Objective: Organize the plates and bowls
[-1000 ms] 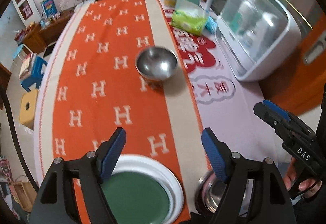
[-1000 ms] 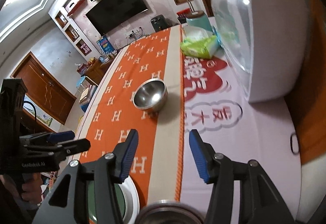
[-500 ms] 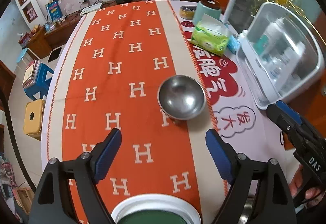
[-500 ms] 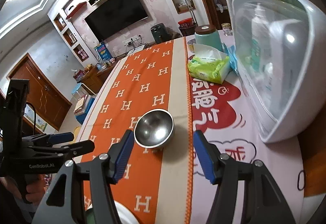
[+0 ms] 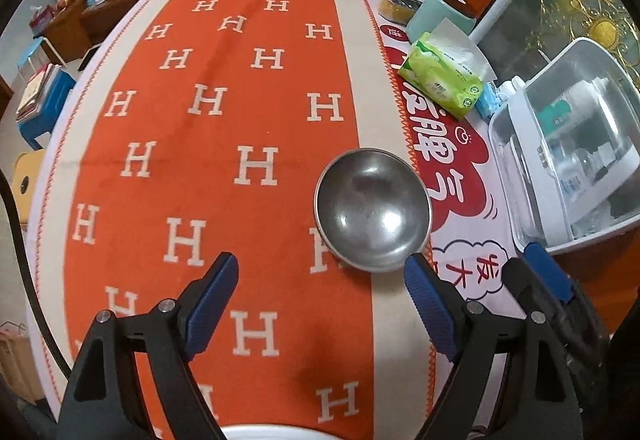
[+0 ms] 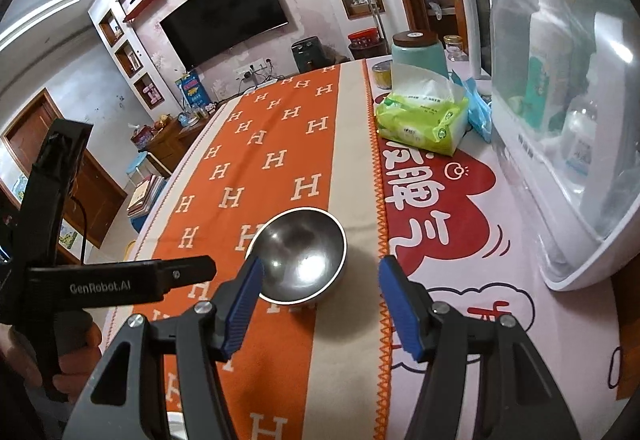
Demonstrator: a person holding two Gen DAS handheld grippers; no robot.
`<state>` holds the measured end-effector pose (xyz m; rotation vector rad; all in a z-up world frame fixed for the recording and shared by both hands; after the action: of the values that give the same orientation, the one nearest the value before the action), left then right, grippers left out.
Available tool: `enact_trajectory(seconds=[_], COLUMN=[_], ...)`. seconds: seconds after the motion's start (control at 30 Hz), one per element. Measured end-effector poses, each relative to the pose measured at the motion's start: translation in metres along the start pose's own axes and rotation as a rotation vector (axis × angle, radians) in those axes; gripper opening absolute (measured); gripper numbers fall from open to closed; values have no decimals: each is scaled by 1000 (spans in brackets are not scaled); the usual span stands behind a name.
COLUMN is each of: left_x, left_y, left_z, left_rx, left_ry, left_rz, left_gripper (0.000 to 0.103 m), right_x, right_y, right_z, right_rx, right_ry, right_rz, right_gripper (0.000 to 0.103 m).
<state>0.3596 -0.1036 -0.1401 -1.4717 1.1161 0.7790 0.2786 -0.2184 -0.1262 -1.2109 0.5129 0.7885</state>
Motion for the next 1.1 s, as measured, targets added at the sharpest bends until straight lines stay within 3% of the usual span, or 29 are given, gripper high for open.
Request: enact_trajectory(seconds=[0.27, 0.5, 0.63, 0.77, 0.87, 0.93, 1.1], left_x=[32, 52, 68, 81, 84, 87, 91], left_y=[-3, -1, 0, 3, 7, 10, 17], left_z=[-5, -6, -4, 0, -1, -1, -1], left_rx=[27, 21, 8, -23, -14, -11, -27], left_ry=[28, -2, 5, 17, 2, -21, 2], left_rz=[-47, -95, -62, -36, -37, -35, -17], left_gripper=[84, 84, 84, 83, 78, 71, 52], right_x=[34, 54, 64, 72, 77, 80, 82], right_y=[15, 23, 27, 30, 33, 34, 36], right_z=[-8, -14, -16, -17, -19, -21, -20], right_rx=[46, 54, 55, 62, 71, 82, 89], right_ry=[-14, -31, -42, -42, -41, -47, -58], right_rz=[17, 31, 48, 65, 80, 91, 103], right_gripper=[60, 60, 60, 50, 46, 44, 36])
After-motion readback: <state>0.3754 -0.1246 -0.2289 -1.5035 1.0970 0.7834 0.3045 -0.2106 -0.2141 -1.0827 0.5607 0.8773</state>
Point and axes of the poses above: each gripper's, at about its wrist camera, not at the fingertips, and x roughly the way its jaws point, z to its left, y to its underside, the point moved 1 cm from there along x, roughly the way its jaws point, and after that the axes turned 2 degrees about -z, right-handed, at the moved point
